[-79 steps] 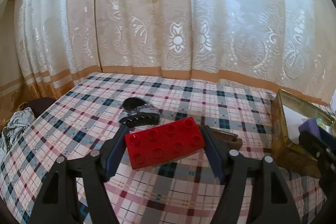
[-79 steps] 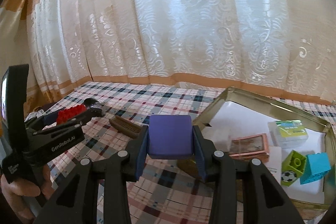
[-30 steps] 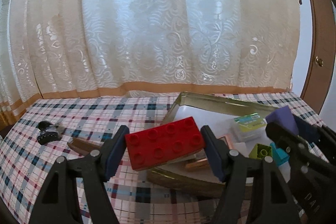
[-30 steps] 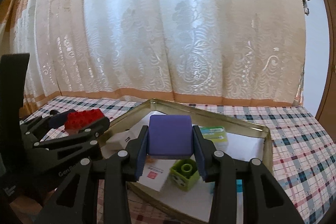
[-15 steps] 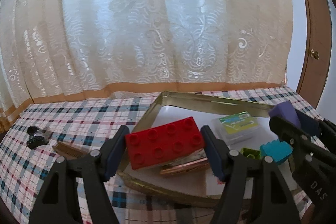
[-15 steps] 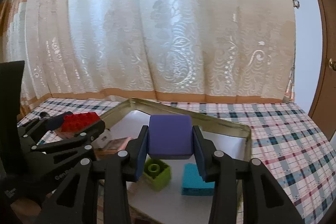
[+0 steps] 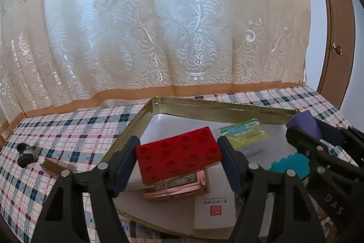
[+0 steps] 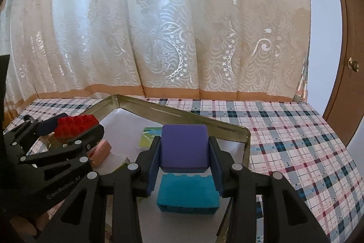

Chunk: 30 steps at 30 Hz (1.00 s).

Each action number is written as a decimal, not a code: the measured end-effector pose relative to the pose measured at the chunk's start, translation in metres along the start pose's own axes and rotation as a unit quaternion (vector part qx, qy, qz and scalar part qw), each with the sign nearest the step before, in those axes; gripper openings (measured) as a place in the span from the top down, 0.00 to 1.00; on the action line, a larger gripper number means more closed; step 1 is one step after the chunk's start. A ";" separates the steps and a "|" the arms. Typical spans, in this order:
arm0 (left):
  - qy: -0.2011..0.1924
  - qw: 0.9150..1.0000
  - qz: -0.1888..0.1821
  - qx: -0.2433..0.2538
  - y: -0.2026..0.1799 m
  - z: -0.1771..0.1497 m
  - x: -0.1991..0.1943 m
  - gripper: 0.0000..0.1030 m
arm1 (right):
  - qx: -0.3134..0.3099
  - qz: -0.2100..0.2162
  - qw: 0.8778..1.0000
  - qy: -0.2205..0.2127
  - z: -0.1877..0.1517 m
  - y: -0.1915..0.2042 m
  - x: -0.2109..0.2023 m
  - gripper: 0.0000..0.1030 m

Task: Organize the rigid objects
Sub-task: 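Lower the red brick and purple cube into the tray and open both tools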

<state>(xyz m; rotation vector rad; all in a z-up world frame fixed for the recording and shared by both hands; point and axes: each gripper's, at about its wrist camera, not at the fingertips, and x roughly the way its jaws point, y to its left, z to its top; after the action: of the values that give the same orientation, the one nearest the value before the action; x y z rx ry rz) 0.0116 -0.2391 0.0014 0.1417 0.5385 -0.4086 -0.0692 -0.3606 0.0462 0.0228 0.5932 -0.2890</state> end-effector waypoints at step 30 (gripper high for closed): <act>-0.016 0.999 0.033 -0.007 0.009 0.003 0.003 0.00 | 0.046 0.015 0.999 0.002 -0.004 -0.010 0.003 0.20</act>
<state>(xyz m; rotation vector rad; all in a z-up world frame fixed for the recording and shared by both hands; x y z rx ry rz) 0.0190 -0.2331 0.0025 0.1383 0.5042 -0.3410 -0.0719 -0.3702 0.0416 0.1221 0.5828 -0.2865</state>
